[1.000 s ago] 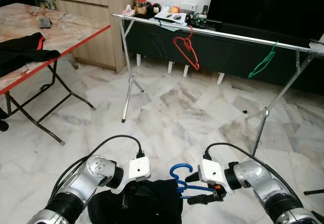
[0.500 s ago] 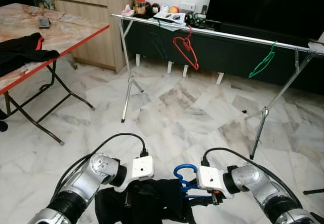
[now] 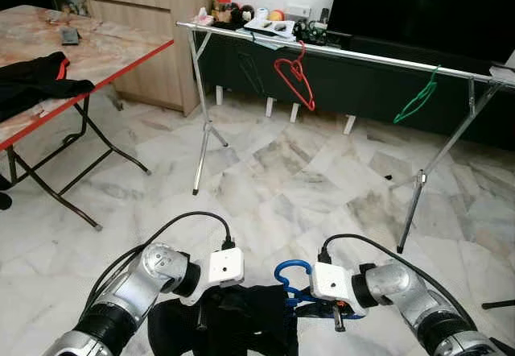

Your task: Hang hanger

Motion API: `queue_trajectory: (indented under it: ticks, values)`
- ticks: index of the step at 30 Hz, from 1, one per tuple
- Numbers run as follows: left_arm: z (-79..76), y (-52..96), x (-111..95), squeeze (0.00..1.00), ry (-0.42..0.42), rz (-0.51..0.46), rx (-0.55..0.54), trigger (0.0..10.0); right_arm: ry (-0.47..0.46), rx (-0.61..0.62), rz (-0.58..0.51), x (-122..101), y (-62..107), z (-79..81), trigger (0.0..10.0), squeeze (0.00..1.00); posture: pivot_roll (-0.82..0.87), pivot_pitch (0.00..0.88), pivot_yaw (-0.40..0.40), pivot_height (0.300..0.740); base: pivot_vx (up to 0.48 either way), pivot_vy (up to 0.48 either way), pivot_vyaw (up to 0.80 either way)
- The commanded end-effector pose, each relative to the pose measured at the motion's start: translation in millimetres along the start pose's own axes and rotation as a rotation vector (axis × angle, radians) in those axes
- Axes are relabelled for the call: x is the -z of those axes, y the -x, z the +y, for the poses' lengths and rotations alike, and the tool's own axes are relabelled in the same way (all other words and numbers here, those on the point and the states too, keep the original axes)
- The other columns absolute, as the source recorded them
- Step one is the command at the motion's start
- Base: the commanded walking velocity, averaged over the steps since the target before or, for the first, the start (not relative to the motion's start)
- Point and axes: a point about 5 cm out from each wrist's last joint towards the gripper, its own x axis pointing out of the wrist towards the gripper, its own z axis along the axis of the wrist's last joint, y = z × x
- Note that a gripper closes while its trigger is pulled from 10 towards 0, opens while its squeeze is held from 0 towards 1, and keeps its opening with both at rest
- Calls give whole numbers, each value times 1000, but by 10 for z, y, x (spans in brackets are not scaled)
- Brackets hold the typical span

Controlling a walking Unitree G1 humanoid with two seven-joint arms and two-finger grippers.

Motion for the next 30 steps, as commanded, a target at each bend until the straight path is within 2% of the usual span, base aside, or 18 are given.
queue_trajectory:
  ticks: [1, 2, 3, 4, 13, 21, 22, 23, 24, 30]
  values:
    - [33, -8, -154, 0, -61, -31, 1, 10000, 16, 12, -9, -40, -29, -18, 1765, 0, 83, 44, -80, 740, 0, 0, 0]
    - [30, -10, -157, 0, -58, -32, 4, 10000, 14, 21, -11, -38, -39, -14, 1059, 0, 84, 45, -80, 740, 0, 0, 0]
    - [30, -10, -157, 0, -58, -32, 4, 10000, 14, 21, -11, -38, -39, -14, 1059, 0, 84, 45, -80, 740, 0, 0, 0]
    - [30, -13, -163, 0, -58, -34, 5, 10000, 11, 23, -13, -35, -49, -7, 0, 0, 84, 45, -80, 740, 0, 0, 0]
    - [30, -5, -227, 0, -40, -44, 14, 10000, 0, 24, -27, -17, -100, 43, 0, 0, 85, 47, -81, 740, 0, 0, 0]
    - [45, 36, -229, 0, -98, -17, 2, 10000, -3, 28, -29, -14, -111, 50, 0, 0, 88, 48, -83, 740, 0, 0, 0]
    - [42, 40, -231, 153, -99, -19, 6, 10000, -3, 30, -29, -12, -112, 51, 0, 0, 89, 49, -83, 740, 0, 0, 0]
    - [41, 41, -232, 914, -99, -20, 7, 10000, -4, 31, -29, -10, -112, 52, 0, 0, 89, 49, -83, 740, 0, 0, 0]
    - [43, 44, -237, 1000, -100, -24, 6, 10000, -5, 36, -30, -7, -110, 51, 0, 0, 90, 49, -83, 740, 0, 0, 0]
    - [54, 63, -260, 1000, -103, -27, 5, 10000, -22, 70, -35, 16, -96, 45, 0, 0, 89, 51, -84, 740, 0, 0, 0]
